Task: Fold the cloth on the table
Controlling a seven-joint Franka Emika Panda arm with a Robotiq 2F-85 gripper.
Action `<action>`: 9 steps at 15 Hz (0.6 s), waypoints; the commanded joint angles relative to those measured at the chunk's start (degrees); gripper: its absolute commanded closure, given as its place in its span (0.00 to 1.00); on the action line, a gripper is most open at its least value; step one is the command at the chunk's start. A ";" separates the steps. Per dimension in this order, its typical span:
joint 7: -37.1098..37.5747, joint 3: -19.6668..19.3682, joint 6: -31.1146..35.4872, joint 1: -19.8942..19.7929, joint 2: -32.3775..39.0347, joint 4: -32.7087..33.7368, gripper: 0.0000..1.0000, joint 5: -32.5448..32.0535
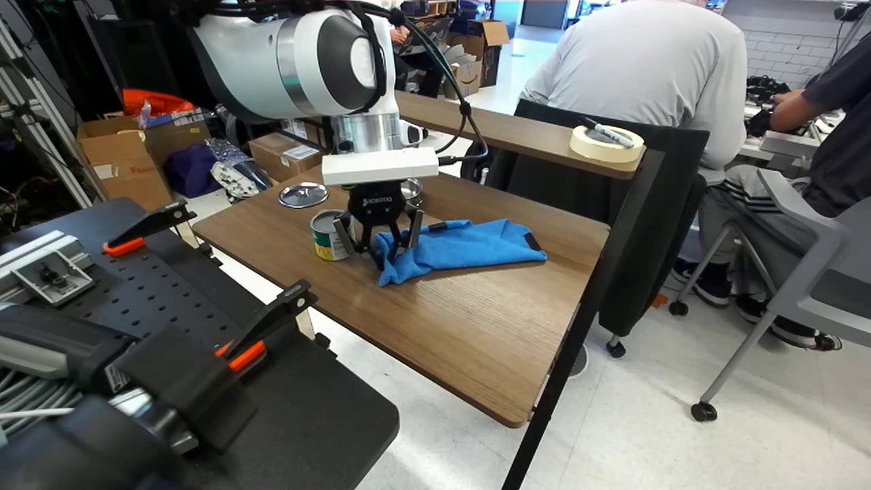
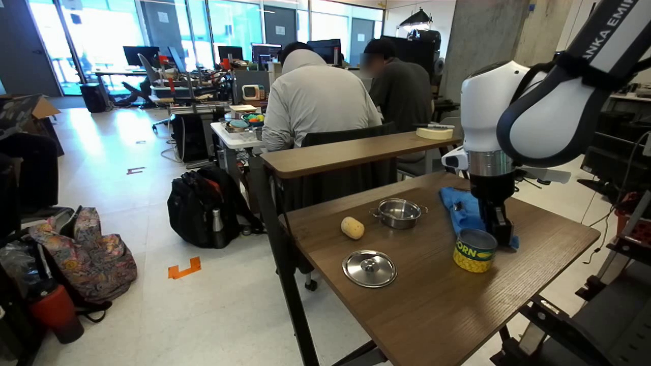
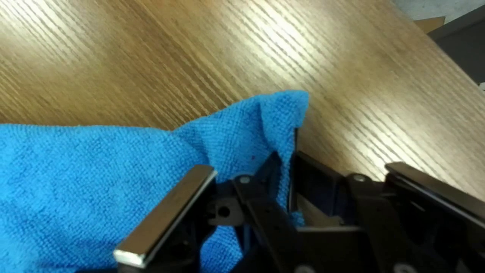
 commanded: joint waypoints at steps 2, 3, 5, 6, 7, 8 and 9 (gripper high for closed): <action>-2.72 2.76 -7.80 -2.88 -5.51 -1.84 0.97 3.10; -3.60 3.49 -9.48 -3.65 -7.06 -2.34 0.97 4.03; -5.41 4.61 -12.95 -4.92 -10.10 -2.68 0.97 6.33; -6.18 5.03 -14.32 -5.47 -11.49 -2.44 0.97 7.68; -7.33 5.28 -17.07 -5.71 -12.36 -1.55 0.97 8.79; -8.01 5.32 -18.87 -5.93 -13.01 -0.48 0.97 9.88; -8.36 5.27 -21.10 -6.02 -13.10 1.39 0.97 11.06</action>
